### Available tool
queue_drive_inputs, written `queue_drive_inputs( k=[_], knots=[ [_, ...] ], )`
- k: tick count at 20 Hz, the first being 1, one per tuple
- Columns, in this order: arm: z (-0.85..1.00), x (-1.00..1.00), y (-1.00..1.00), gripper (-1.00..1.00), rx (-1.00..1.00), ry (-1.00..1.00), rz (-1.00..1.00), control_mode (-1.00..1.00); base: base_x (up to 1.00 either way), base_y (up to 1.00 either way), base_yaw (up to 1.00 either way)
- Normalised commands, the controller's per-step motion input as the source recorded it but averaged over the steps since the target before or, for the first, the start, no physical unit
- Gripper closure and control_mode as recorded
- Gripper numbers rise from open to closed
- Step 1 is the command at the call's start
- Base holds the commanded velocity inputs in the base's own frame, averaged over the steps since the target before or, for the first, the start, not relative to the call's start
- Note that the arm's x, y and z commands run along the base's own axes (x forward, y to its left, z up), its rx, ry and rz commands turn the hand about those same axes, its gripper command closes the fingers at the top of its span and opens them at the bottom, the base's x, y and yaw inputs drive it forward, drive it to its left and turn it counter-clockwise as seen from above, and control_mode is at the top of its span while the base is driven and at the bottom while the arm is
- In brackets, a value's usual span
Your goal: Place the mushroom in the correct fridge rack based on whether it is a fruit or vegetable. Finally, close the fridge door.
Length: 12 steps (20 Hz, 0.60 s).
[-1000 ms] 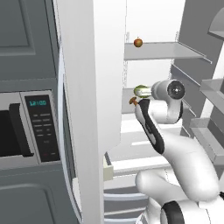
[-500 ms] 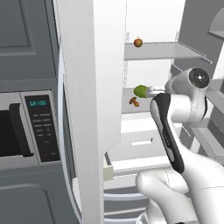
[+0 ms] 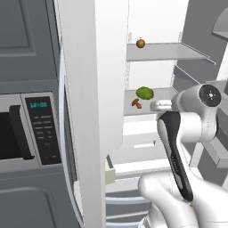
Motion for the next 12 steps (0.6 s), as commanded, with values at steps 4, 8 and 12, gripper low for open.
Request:
queue_drive_inputs(
  k=[4,8,12],
  knots=[
    [0.0,0.02,0.0,-1.0,0.0,0.01,0.01,-1.0,0.0,0.0,0.0],
    [0.0,0.0,0.0,-1.0,0.0,0.0,0.0,1.0,-0.24,0.0,0.0],
    [0.0,0.0,0.0,-1.0,0.0,0.0,0.0,1.0,-0.77,0.0,0.0]
  ],
)
